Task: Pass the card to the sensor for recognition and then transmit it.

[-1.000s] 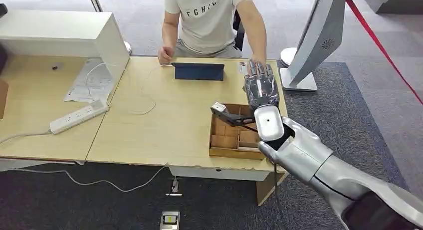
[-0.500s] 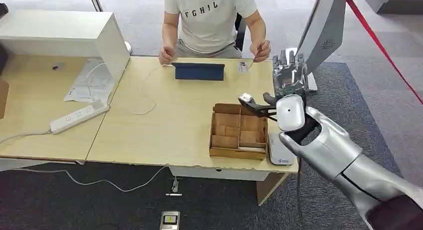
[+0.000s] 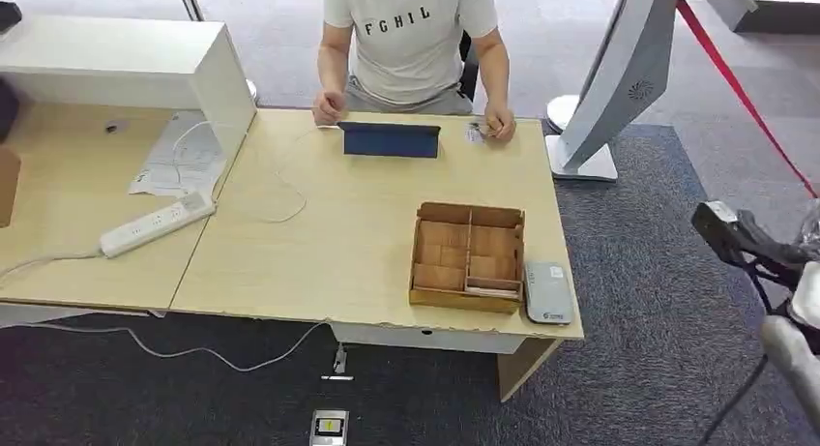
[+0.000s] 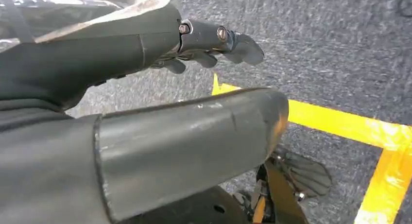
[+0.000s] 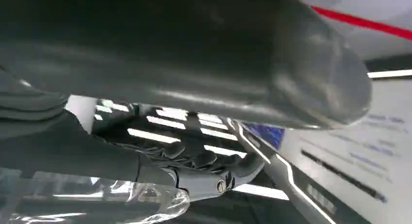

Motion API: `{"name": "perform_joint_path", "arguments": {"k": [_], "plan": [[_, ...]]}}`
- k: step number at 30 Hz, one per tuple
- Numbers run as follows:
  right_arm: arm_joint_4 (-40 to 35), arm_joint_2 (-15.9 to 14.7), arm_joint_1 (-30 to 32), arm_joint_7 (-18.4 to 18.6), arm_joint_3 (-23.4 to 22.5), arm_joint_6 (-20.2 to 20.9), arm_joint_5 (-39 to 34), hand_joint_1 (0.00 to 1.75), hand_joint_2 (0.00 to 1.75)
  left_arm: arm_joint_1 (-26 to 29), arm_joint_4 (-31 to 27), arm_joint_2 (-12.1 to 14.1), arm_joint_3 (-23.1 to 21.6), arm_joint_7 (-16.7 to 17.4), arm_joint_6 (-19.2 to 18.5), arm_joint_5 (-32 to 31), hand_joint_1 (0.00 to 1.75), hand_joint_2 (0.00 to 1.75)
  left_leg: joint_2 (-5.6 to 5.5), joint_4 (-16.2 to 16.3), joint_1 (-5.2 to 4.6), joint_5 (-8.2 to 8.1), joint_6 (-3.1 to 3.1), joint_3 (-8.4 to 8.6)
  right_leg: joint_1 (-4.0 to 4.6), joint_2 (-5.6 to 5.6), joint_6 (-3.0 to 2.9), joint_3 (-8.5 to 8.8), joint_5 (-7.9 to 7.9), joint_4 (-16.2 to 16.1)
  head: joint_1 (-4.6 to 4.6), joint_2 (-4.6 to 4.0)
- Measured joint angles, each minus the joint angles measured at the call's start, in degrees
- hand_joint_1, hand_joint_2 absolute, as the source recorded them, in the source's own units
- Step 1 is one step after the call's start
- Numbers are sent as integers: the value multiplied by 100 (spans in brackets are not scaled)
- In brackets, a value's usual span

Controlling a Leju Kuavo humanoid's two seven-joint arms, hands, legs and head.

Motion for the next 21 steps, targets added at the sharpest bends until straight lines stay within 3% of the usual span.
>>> {"name": "perform_joint_path", "arguments": {"k": [3, 6, 12, 14, 15, 17, 19, 21], "plan": [[90, -151, 924, 0, -907, -557, -346, 0, 0, 13, 0, -35, 94, 24, 31, 0, 0, 0, 12, -2, -5, -4, -2, -7, -3, 6, 2, -10, -2, 3, 4, 0], [173, -212, 1394, 0, -1578, -554, -339, 0, 0, -5, 0, -59, 171, 26, 33, 0, 0, 0, 36, -3, -5, -9, -7, -3, -3, 30, 2, -17, -2, 4, 9, 0], [251, -182, 1878, -2, -2453, -477, -247, 0, 0, -32, 0, -98, 280, 9, 92, -2, 0, 0, 54, -3, -1, -7, -7, 7, 0, 38, -1, -23, -4, 4, 9, 0], [357, -105, 2396, -7, -2721, -1239, -796, 0, 0, -32, 0, -109, 297, -17, 186, -4, 0, 0, 20, -3, 8, -9, -8, 12, 8, 16, 4, -10, -15, 0, 9, 0], [552, -32, 2649, -76, -2745, -2003, -1342, 0, 0, -28, 0, -116, 323, -39, 229, -2, 0, 0, 11, -3, 15, -14, -11, 9, 16, 6, -1, 3, -21, -2, 15, 0], [1041, 221, 2890, -313, -2648, -3138, -2308, 0, 0, -14, -2, -122, 374, -77, 293, -2, 0, 0, 18, -6, 16, -22, -16, 8, 18, 15, -5, 3, -21, -2, 6, -2], [1558, 605, 2943, -637, -2468, -3853, -2888, 0, 0, -22, -2, -125, 396, -114, 339, -2, 0, 0, 59, -17, 18, -33, -29, 20, 21, 53, -9, -1, -21, 1, 11, 0], [2252, 1209, 2797, -1013, -2258, -4259, -3453, 0, 0, -37, -4, -127, 417, -164, 374, -2, 0, 0, 94, -17, 29, -44, -40, 43, 48, 82, -27, 4, -23, -2, 13, 0]]}}
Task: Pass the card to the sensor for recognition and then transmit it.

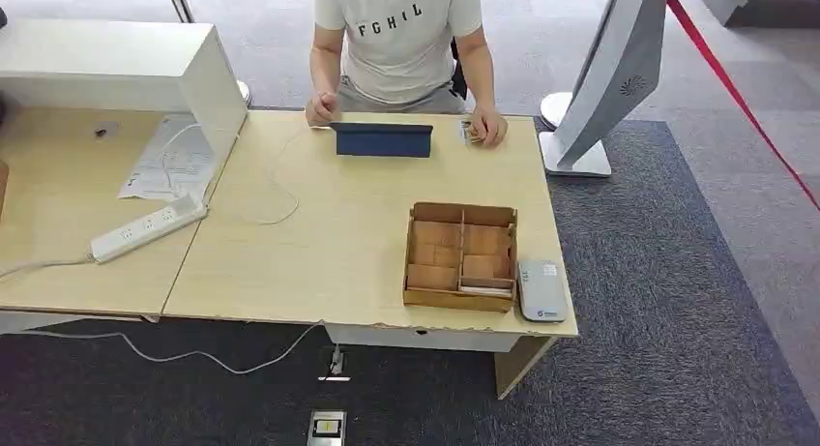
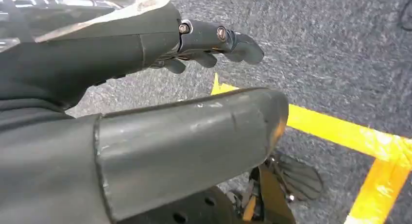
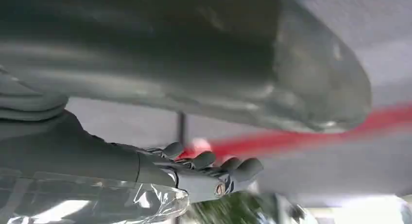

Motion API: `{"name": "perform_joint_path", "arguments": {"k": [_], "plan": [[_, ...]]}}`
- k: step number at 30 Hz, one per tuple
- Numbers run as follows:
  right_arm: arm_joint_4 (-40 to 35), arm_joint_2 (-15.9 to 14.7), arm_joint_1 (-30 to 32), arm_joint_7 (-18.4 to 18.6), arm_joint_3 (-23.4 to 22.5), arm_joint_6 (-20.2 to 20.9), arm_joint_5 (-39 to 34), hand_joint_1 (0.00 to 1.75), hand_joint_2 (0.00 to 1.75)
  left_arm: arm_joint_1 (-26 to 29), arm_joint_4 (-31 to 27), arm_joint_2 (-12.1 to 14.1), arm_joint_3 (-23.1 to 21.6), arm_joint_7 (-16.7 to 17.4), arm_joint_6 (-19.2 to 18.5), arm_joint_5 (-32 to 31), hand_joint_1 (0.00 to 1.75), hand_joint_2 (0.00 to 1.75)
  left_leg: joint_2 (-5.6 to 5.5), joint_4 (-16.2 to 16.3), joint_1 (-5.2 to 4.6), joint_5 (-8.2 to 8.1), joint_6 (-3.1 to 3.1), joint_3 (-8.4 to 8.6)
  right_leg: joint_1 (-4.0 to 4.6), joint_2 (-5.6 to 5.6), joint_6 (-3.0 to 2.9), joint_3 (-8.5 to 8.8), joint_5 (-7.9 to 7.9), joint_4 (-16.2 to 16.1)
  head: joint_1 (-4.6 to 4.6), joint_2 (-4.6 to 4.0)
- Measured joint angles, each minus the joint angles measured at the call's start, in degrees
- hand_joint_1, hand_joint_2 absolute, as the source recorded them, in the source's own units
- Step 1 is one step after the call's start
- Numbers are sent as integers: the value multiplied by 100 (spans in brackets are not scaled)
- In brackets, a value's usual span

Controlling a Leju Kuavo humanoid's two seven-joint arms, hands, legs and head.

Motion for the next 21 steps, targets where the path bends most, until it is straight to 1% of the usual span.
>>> {"name": "perform_joint_path", "arguments": {"k": [2, 3, 4, 5, 6, 7, 8, 9, 12, 14, 17, 21], "plan": [[540, 601, -12, -328, 233, 32, -274, 0, 0, -14, -2, -11, 13, -35, 17, 0, 0, 0, 3, -1, 20, -2, -7, 6, 10, 0, -16, 6, -7, 2, -2, 0], [754, 885, -13, -503, 349, 130, -364, 0, 0, -19, -2, -13, 24, -44, 22, 0, 0, 0, 3, -6, 21, 0, -12, 6, 9, 0, -19, 4, -9, 8, -7, 0], [975, 1230, -39, -760, 466, 340, -492, 0, 0, -26, 28, -17, 48, -42, 35, 0, 0, 0, 2, -16, 21, 5, -19, 8, 8, 0, -27, -1, -8, 10, -9, 0], [1141, 1471, -80, -1023, 530, 547, -655, 0, 0, -44, 99, -46, 70, -40, 37, 0, 0, 0, 3, -18, 21, 7, -27, 10, 16, 1, -37, -4, -3, 10, -9, 0], [1370, 1845, -114, -1339, 608, 803, -837, 0, 0, -78, 204, -83, 105, -33, 50, -11, 0, 0, 4, -19, 27, 10, -39, 10, 28, 1, -43, -4, -6, 11, -7, 0], [1554, 2157, -131, -1606, 681, 967, -987, 0, 0, -104, 298, -120, 131, -33, 55, -33, 0, 0, 3, -19, 30, 11, -45, 10, 31, 0, -51, -4, -8, 15, 0, 0], [1715, 2413, -154, -1805, 744, 1034, -1101, 0, 0, -115, 367, -144, 144, -42, 55, -66, 0, 0, 0, -21, 31, 13, -49, 11, 31, -4, -58, -5, -13, 20, -15, 0], [1906, 2665, -190, -1974, 798, 1034, -1242, 0, 0, -123, 448, -166, 153, -68, 55, -131, 0, 0, -5, -25, 28, 14, -51, 12, 27, -8, -65, -7, -17, 27, -5, 0], [2326, 2988, -320, -2428, 824, 916, -1648, 0, 0, -145, 629, -234, 210, -166, 61, -297, 0, 0, -3, -26, 29, 14, -53, 12, 29, -8, -66, -8, -18, 28, -7, 0], [2548, 3103, -377, -2644, 824, 896, -1840, 0, 0, -163, 689, -258, 258, -221, 61, -367, 0, 0, -2, -26, 28, 14, -53, 11, 27, -8, -66, -5, -18, 28, -4, 0], [2786, 3153, -436, -2869, 824, 949, -2194, 0, 0, -152, 697, -264, 291, -330, 61, -453, 0, 0, -2, -26, 26, 14, -52, 12, 13, -8, -64, -5, -18, 27, -7, 0], [2989, 3135, -497, -2916, 768, 1025, -2521, 0, 0, -101, 597, -238, 297, -378, 61, -542, 0, 0, 2, -25, 11, 13, -51, 12, 9, -8, -62, -5, -16, 25, -4, 0]]}}
